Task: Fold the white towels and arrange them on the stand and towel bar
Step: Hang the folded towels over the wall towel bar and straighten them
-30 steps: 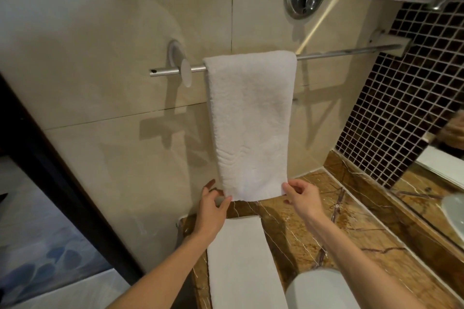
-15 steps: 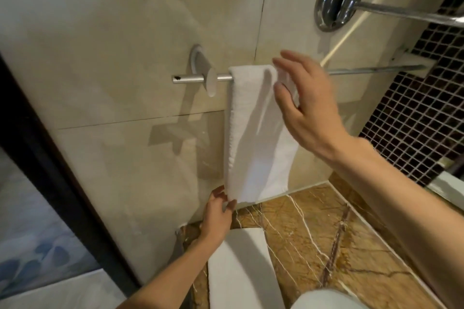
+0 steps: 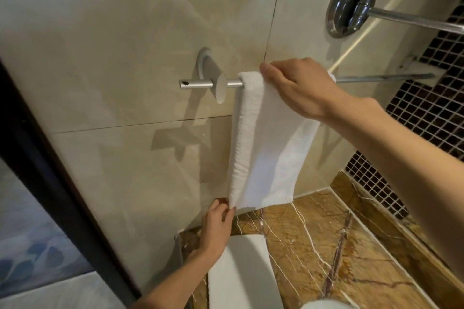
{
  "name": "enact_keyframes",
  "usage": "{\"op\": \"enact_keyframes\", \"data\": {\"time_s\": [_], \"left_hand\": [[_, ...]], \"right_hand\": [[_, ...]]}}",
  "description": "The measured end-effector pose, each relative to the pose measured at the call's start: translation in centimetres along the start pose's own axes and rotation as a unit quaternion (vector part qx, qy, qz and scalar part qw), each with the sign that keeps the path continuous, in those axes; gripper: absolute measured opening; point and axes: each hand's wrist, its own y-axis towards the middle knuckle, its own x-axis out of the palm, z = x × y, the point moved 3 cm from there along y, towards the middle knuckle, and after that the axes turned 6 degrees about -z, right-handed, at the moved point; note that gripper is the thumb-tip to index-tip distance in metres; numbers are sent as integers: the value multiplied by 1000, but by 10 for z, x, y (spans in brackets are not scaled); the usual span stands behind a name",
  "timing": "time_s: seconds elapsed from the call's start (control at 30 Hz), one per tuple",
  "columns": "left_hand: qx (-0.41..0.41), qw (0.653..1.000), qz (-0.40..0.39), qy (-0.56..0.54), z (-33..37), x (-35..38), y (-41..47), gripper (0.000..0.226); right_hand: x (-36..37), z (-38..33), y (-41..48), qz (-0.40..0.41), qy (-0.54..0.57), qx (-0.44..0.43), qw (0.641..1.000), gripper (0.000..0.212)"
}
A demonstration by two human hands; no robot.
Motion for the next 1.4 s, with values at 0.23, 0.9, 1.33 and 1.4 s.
{"op": "enact_keyframes", "data": {"time_s": [0.23,0.9,1.33,1.4], "left_hand": [[-77,984,35,-158,-4,1,-13,24],[-140,951,13,-275,-4,4,0,11],[-118,965,1,-234,-2,14,-6,14],[-116,967,12,-227,-2,14,-6,18]], "right_hand": [[-3,6,7,-13,-1,-5,1000,55],[0,9,-2,5,4,-39,999,45],[1,8,-10,39,-6,-73,997,49],[0,9,-10,28,-3,-68,997,50]]}}
